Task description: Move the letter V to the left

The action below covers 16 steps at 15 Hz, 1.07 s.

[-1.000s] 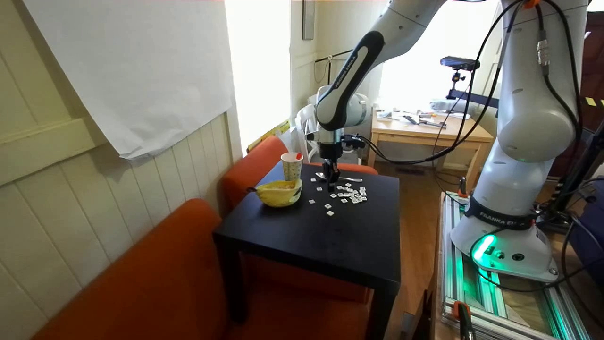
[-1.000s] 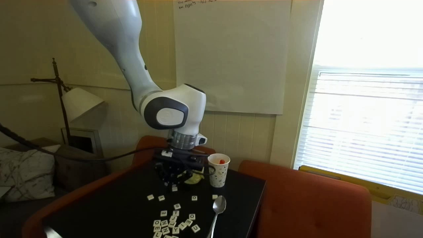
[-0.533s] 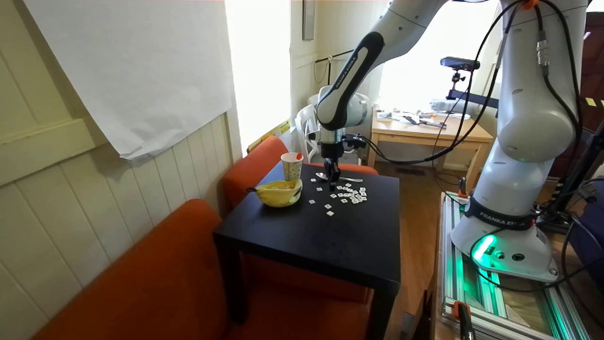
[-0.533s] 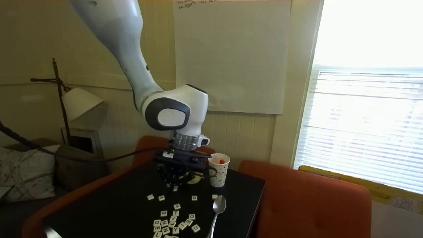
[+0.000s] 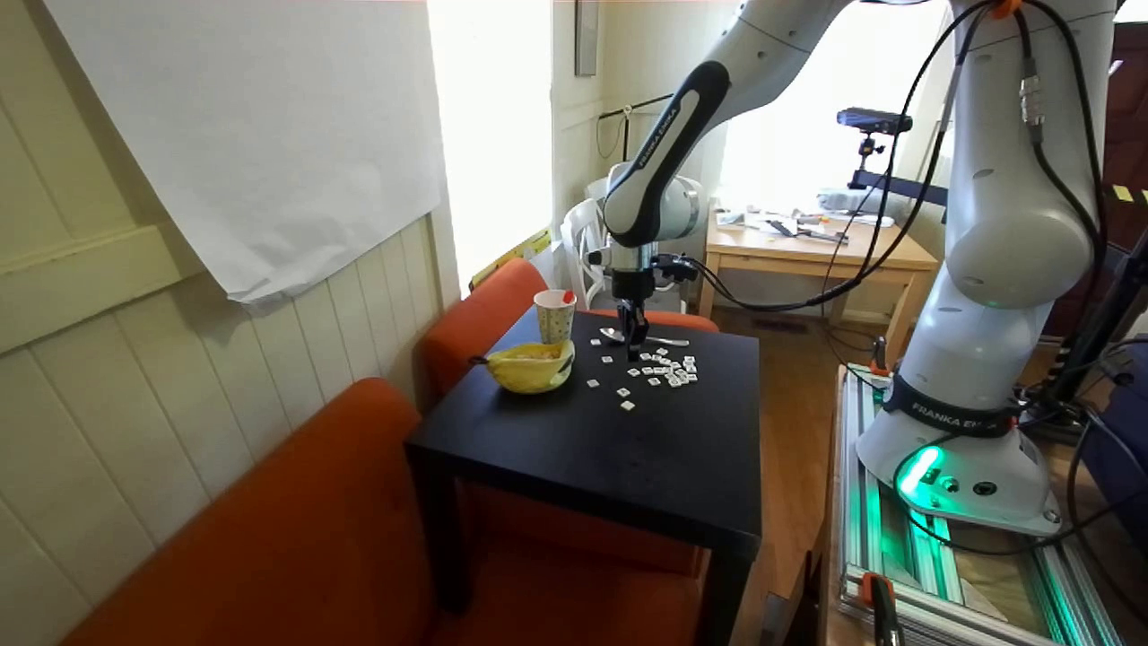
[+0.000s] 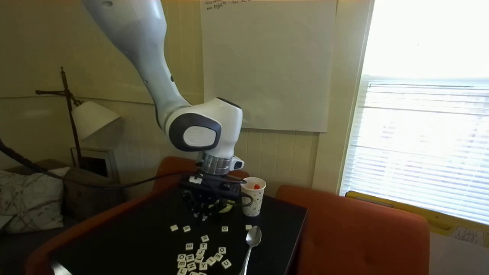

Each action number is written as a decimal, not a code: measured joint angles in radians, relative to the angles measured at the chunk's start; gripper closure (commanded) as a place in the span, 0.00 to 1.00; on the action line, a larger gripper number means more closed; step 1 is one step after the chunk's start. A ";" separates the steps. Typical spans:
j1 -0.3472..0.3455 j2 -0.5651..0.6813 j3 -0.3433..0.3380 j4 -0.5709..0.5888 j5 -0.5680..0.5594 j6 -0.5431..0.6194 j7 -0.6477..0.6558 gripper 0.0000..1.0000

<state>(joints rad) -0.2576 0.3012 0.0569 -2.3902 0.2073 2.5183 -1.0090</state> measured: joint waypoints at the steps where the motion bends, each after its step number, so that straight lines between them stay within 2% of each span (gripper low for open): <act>1: 0.000 0.000 0.000 0.000 0.000 0.000 0.000 0.98; 2: 0.000 0.000 0.000 0.000 0.000 0.000 0.000 0.73; 4: 0.000 0.000 0.000 0.000 0.000 0.000 0.000 0.66; 8: 0.020 -0.009 0.010 -0.002 0.000 0.000 0.007 0.38; 12: 0.088 -0.044 -0.002 -0.036 -0.002 0.020 0.233 0.09; 13: 0.107 -0.053 -0.008 -0.051 -0.010 0.032 0.303 0.28; 16: 0.158 -0.075 -0.038 -0.095 -0.053 0.070 0.455 0.09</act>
<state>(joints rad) -0.0996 0.2261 0.0189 -2.4850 0.1540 2.5879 -0.5544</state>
